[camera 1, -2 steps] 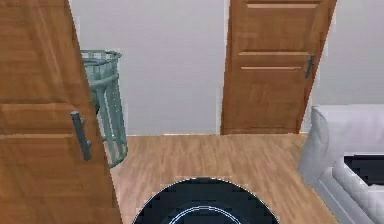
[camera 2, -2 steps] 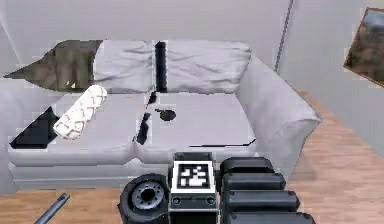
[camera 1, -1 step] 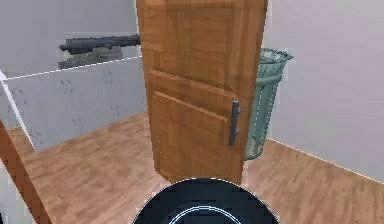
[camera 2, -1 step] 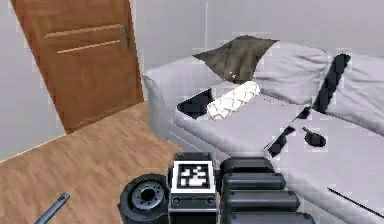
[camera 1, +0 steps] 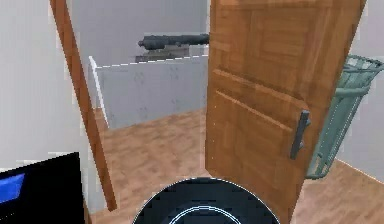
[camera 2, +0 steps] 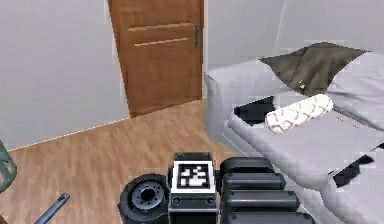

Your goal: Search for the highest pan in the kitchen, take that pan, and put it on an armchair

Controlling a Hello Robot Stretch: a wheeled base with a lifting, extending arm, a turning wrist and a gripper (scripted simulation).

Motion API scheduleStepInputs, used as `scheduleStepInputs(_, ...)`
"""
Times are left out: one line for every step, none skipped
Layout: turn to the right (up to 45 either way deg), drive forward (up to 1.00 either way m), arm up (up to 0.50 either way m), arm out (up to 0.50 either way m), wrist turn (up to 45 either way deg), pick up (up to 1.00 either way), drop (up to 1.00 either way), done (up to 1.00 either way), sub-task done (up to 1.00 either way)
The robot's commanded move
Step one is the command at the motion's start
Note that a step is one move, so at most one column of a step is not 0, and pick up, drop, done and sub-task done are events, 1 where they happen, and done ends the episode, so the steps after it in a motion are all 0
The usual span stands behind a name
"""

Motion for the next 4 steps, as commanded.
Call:
scheduleStepInputs(0.0, 0.40, 0.00, 0.00, 0.0, 0.00, 0.00, 0.00, 0.00)
scheduleStepInputs(-18.0, 0.00, 0.00, 0.00, 0.0, 0.00, 0.00, 0.00, 0.00)
scheduleStepInputs(0.0, 1.00, 0.00, 0.00, 0.0, 0.00, 0.00, 0.00, 0.00)
scheduleStepInputs(-9.0, 0.00, 0.00, 0.00, 0.0, 0.00, 0.00, 0.00, 0.00)
